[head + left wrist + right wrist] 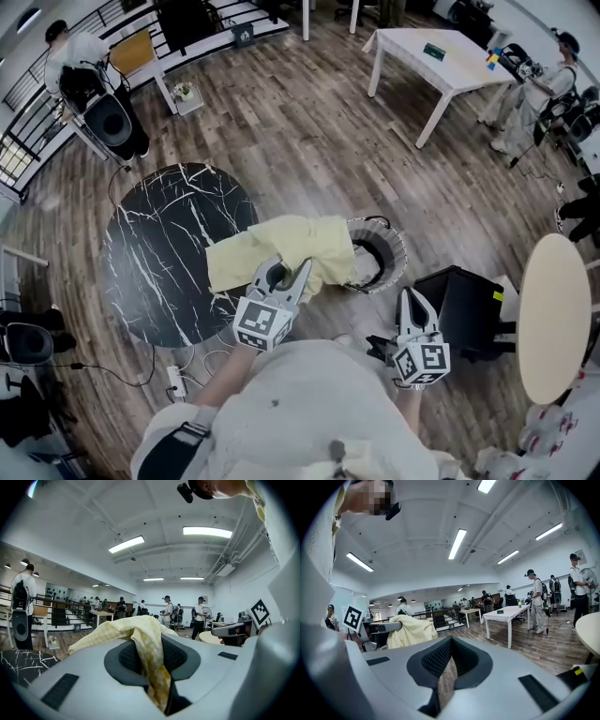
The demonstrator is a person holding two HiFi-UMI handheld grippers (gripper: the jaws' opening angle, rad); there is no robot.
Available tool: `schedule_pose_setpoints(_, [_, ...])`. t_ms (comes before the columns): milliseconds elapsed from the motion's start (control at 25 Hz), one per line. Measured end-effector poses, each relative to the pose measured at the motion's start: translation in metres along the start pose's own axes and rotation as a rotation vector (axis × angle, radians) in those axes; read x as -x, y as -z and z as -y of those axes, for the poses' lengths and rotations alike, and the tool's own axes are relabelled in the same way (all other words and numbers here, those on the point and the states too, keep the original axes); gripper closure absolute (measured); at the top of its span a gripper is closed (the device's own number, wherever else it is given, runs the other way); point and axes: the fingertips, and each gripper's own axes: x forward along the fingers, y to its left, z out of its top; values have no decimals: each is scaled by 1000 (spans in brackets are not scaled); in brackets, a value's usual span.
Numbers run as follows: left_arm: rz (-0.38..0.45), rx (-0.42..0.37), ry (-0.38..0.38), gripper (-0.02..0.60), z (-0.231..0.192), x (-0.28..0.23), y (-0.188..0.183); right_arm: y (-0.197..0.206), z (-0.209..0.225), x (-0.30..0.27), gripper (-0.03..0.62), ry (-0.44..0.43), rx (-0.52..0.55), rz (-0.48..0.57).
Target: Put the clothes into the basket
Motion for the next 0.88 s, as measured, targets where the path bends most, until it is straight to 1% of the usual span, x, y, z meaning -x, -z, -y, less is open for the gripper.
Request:
schedule_pose_setpoints(280, [-6, -5, 75, 485, 54, -36, 3, 2, 51, 36, 585, 70, -9, -4])
schedule_pose_setpoints(640, [-10, -17, 168, 485, 114, -74, 3, 4, 103, 80, 585, 165, -27, 7])
schedule_pose_setpoints(760, [-10, -22, 190, 485, 133, -85, 3, 3, 118, 91, 585, 180, -30, 13])
schedule_pose_setpoints(880, [-12, -29, 196, 485, 150, -97, 6, 4, 135, 102, 585, 191, -9, 8])
